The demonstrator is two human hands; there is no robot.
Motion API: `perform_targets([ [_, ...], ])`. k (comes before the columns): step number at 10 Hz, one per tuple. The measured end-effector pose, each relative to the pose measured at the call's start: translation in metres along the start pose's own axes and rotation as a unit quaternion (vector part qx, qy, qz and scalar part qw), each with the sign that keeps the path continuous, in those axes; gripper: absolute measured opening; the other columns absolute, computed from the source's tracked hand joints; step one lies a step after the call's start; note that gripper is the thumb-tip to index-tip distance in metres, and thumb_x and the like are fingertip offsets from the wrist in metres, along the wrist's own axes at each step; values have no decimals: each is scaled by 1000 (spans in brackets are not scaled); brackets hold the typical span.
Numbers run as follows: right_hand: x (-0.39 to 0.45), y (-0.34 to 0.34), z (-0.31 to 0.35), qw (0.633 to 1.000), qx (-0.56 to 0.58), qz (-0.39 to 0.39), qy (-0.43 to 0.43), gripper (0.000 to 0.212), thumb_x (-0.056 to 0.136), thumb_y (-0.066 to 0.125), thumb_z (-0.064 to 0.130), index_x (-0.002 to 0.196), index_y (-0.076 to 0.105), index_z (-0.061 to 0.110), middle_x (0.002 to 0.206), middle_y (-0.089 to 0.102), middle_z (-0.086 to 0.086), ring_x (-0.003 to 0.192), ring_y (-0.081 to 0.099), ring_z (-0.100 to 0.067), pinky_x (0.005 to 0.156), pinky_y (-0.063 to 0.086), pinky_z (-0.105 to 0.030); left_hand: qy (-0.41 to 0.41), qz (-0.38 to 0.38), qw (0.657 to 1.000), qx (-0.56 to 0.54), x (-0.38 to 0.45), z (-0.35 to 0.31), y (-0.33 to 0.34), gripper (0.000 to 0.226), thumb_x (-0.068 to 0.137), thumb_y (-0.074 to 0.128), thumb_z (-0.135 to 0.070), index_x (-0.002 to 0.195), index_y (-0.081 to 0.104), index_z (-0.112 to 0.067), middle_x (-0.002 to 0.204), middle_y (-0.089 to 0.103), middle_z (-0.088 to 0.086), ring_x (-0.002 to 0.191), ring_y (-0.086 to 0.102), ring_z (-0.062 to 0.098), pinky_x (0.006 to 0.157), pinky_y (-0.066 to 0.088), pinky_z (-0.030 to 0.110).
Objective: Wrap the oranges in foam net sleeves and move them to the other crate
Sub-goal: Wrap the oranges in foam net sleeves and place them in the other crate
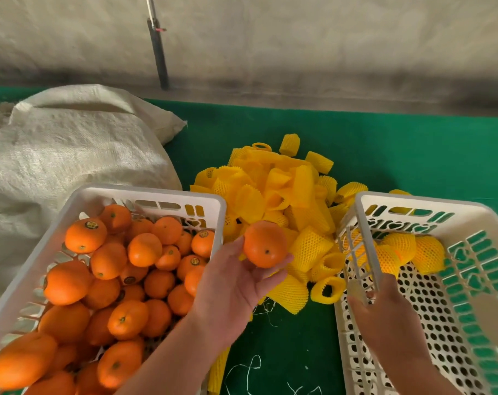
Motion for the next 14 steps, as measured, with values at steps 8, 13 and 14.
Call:
perform_targets([
  [8,8,9,-6,998,-53,24,3,55,89,81,33,105,29,22,95,65,-10,73,68,-29,60,57,-36,-66,-171,976,114,16,34,-43,40,89,72,-31,127,60,-23,128,63,24,93,73,43,52,54,34],
  [13,17,15,-16,994,-94,40,-31,57,95,75,32,125,33,7,111,66,-19,91,67,-34,64,46,-34,208,-54,532,819,9,47,-35,49,81,74,-58,119,42,-51,112,48,-19,86,57,5,67,57,23],
  [14,19,16,-16,993,-100,39,-41,61,95,75,31,130,32,5,113,65,-20,96,67,-36,65,46,-34,166,-41,448,878,11,53,-36,50,84,71,-59,121,39,-47,116,48,-13,90,58,11,73,57,29],
])
Point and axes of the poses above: each hand's wrist, its own x-axis towards the middle knuckle, its own y-axis out of the palm, z = x × y, the point moved 4 cm from there along x, towards the middle knuckle
